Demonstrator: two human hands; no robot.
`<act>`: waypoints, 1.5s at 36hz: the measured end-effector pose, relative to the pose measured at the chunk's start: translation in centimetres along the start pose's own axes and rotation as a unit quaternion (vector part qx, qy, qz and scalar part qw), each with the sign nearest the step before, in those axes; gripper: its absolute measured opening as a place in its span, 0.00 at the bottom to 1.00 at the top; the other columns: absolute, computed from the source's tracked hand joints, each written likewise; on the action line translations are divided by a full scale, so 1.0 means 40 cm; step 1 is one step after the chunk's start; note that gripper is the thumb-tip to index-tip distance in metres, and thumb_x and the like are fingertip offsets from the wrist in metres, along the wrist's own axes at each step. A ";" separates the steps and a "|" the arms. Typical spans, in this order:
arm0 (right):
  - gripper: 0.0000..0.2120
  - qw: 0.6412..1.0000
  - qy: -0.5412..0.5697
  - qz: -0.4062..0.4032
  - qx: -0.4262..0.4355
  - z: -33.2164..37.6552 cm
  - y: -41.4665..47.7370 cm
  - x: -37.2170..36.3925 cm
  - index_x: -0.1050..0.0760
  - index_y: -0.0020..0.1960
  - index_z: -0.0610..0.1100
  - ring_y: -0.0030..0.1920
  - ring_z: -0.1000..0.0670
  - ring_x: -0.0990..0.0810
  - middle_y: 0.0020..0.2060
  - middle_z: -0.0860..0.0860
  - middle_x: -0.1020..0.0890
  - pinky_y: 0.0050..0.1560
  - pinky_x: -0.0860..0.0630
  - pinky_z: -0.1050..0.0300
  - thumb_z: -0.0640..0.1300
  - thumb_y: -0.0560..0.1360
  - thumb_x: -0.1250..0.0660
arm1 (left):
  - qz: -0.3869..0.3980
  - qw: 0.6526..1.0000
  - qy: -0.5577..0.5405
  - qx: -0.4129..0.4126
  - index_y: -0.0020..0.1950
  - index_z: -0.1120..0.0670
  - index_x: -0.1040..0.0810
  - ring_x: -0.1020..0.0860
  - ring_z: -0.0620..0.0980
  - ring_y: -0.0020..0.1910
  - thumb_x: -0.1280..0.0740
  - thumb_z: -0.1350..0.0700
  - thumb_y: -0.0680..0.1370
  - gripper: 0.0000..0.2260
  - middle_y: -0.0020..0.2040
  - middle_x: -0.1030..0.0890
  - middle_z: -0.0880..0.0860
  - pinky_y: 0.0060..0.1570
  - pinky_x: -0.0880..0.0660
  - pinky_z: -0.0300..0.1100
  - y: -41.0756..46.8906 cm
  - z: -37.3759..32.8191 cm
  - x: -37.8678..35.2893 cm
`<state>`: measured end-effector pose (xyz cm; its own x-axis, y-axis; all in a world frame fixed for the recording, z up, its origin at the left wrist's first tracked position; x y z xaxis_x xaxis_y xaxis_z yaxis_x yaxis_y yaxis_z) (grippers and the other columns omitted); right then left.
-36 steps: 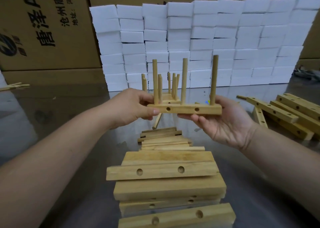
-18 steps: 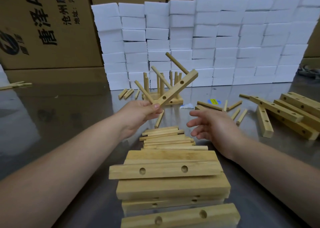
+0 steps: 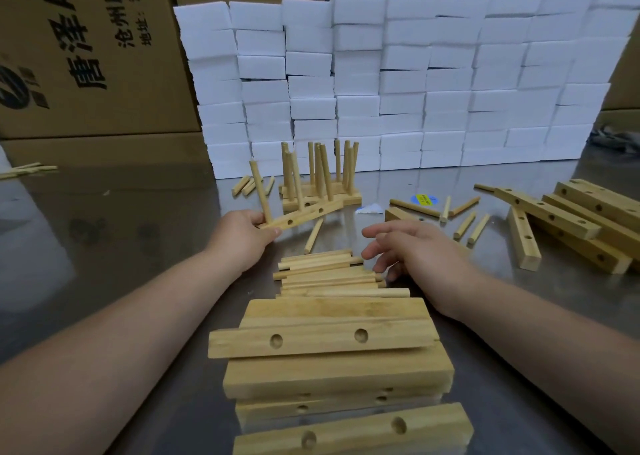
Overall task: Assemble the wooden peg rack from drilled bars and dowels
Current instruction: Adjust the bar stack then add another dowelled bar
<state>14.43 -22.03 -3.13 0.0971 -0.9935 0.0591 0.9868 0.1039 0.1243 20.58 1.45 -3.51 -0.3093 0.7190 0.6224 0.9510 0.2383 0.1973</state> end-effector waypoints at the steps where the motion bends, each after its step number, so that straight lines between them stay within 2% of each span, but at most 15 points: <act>1: 0.10 1.000 -0.001 0.000 0.000 -0.001 0.001 0.000 0.20 0.46 0.46 0.30 0.54 0.23 0.34 0.49 0.17 0.29 0.26 0.61 0.37 0.76 0.40 | 0.000 1.000 0.011 -0.003 0.52 0.53 0.20 0.23 0.50 0.40 0.32 0.51 0.75 0.09 0.41 0.20 0.49 0.34 0.32 0.40 0.002 0.001 -0.002; 4: 0.10 1.000 -0.008 -0.005 0.007 -0.003 0.001 0.002 0.20 0.45 0.47 0.32 0.54 0.22 0.33 0.51 0.17 0.30 0.27 0.61 0.37 0.76 0.39 | -0.007 0.999 0.048 -0.014 0.45 0.50 0.22 0.23 0.49 0.37 0.32 0.50 0.75 0.04 0.36 0.22 0.47 0.30 0.33 0.39 0.004 0.001 -0.005; 9: 0.11 1.000 -0.019 0.001 0.015 -0.001 0.001 0.003 0.20 0.45 0.48 0.35 0.53 0.22 0.33 0.52 0.18 0.31 0.26 0.60 0.38 0.76 0.40 | -0.016 0.997 0.069 -0.016 0.41 0.48 0.24 0.23 0.49 0.35 0.32 0.50 0.75 0.05 0.35 0.22 0.47 0.31 0.31 0.40 0.011 0.006 -0.007; 13: 0.11 1.000 -0.020 0.000 0.010 0.000 0.000 0.004 0.20 0.46 0.48 0.37 0.53 0.22 0.34 0.52 0.18 0.34 0.25 0.59 0.39 0.77 0.40 | 0.000 0.995 0.094 -0.018 0.47 0.48 0.24 0.26 0.46 0.35 0.33 0.50 0.76 0.03 0.35 0.25 0.45 0.29 0.35 0.39 0.031 0.004 -0.014; 16: 0.11 1.000 -0.015 -0.001 0.008 0.000 0.001 0.006 0.20 0.46 0.47 0.37 0.53 0.22 0.35 0.51 0.18 0.37 0.25 0.57 0.39 0.77 0.40 | 0.022 0.995 0.096 -0.010 0.48 0.52 0.22 0.26 0.48 0.32 0.34 0.49 0.76 0.07 0.33 0.24 0.48 0.28 0.36 0.40 0.050 0.004 -0.023; 22: 0.10 1.000 0.004 0.000 0.003 -0.003 0.006 0.008 0.21 0.47 0.46 0.38 0.52 0.22 0.37 0.48 0.19 0.40 0.26 0.56 0.38 0.77 0.40 | 0.056 0.987 0.151 -0.028 0.55 0.48 0.21 0.26 0.50 0.35 0.34 0.46 0.76 0.11 0.33 0.26 0.47 0.28 0.37 0.39 0.085 -0.010 -0.041; 25: 0.09 1.000 0.005 -0.001 0.000 -0.006 0.009 0.009 0.21 0.47 0.46 0.38 0.51 0.22 0.37 0.49 0.19 0.41 0.26 0.56 0.38 0.77 0.40 | 0.059 0.987 0.150 -0.026 0.56 0.47 0.21 0.26 0.48 0.33 0.34 0.47 0.76 0.10 0.33 0.24 0.48 0.27 0.36 0.39 0.102 -0.017 -0.052; 27: 0.09 1.000 0.007 -0.002 -0.003 -0.008 0.011 0.010 0.21 0.47 0.46 0.38 0.51 0.22 0.37 0.49 0.19 0.41 0.25 0.56 0.39 0.77 0.39 | 0.063 0.985 0.155 -0.026 0.59 0.48 0.22 0.25 0.48 0.35 0.34 0.47 0.76 0.13 0.38 0.22 0.49 0.29 0.35 0.39 0.113 -0.021 -0.060; 30: 0.09 1.000 0.003 0.000 -0.003 -0.011 0.013 0.011 0.21 0.47 0.46 0.39 0.51 0.21 0.37 0.49 0.18 0.41 0.25 0.56 0.40 0.77 0.39 | 0.034 0.984 0.173 -0.028 0.64 0.53 0.26 0.24 0.52 0.49 0.33 0.46 0.75 0.20 0.55 0.21 0.54 0.40 0.31 0.41 0.129 -0.027 -0.067; 31: 0.09 1.000 0.003 0.001 -0.002 -0.012 0.013 0.012 0.21 0.47 0.46 0.39 0.51 0.21 0.37 0.49 0.18 0.41 0.25 0.56 0.40 0.77 0.39 | 0.024 0.984 0.172 -0.028 0.63 0.54 0.26 0.25 0.52 0.50 0.32 0.46 0.75 0.20 0.57 0.22 0.54 0.42 0.32 0.41 0.134 -0.027 -0.069; 38: 0.09 1.000 0.001 0.002 -0.001 -0.015 0.016 0.012 0.20 0.47 0.47 0.39 0.52 0.21 0.36 0.50 0.18 0.40 0.26 0.57 0.40 0.78 0.40 | 0.009 0.985 0.171 -0.024 0.59 0.52 0.25 0.28 0.48 0.43 0.33 0.46 0.75 0.16 0.46 0.25 0.49 0.41 0.32 0.42 0.168 -0.021 -0.086; 42: 0.09 1.000 -0.005 0.003 0.001 -0.017 0.017 0.012 0.20 0.47 0.48 0.39 0.52 0.21 0.36 0.51 0.18 0.40 0.26 0.57 0.41 0.78 0.40 | 0.008 0.984 0.178 -0.025 0.61 0.51 0.25 0.28 0.49 0.44 0.34 0.45 0.75 0.18 0.50 0.24 0.49 0.41 0.32 0.42 0.186 -0.018 -0.090; 46: 0.09 1.000 0.000 0.001 -0.002 -0.019 0.019 0.014 0.20 0.47 0.48 0.37 0.53 0.21 0.35 0.51 0.18 0.40 0.26 0.57 0.42 0.77 0.39 | 0.010 0.983 0.180 -0.025 0.62 0.51 0.26 0.28 0.49 0.43 0.34 0.45 0.75 0.18 0.46 0.26 0.47 0.40 0.33 0.42 0.199 -0.017 -0.092; 51: 0.09 1.000 0.008 -0.003 0.006 -0.020 0.019 0.014 0.19 0.45 0.48 0.37 0.53 0.21 0.35 0.51 0.17 0.40 0.26 0.56 0.42 0.76 0.38 | 0.011 0.983 0.184 -0.025 0.62 0.50 0.26 0.29 0.49 0.45 0.35 0.44 0.75 0.18 0.53 0.23 0.50 0.42 0.32 0.43 0.207 -0.013 -0.095; 54: 0.09 1.000 0.003 -0.001 0.010 -0.018 0.020 0.014 0.19 0.45 0.48 0.38 0.53 0.21 0.35 0.51 0.17 0.40 0.26 0.57 0.42 0.76 0.38 | 0.005 0.983 0.181 -0.022 0.61 0.49 0.26 0.30 0.49 0.43 0.35 0.44 0.75 0.17 0.49 0.26 0.49 0.41 0.33 0.43 0.209 -0.013 -0.094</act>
<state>15.35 -22.56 -3.73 0.0950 -0.9941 0.0529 0.9844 0.1017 0.1434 29.70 0.39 -3.80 -0.2846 0.4396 0.8519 0.9558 0.1987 0.2168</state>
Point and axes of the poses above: each hand's wrist, its own y-axis towards the middle knuckle, its own x-axis out of the back of the hand, z = x × y, the point moved 4 cm from there along y, towards the middle knuckle
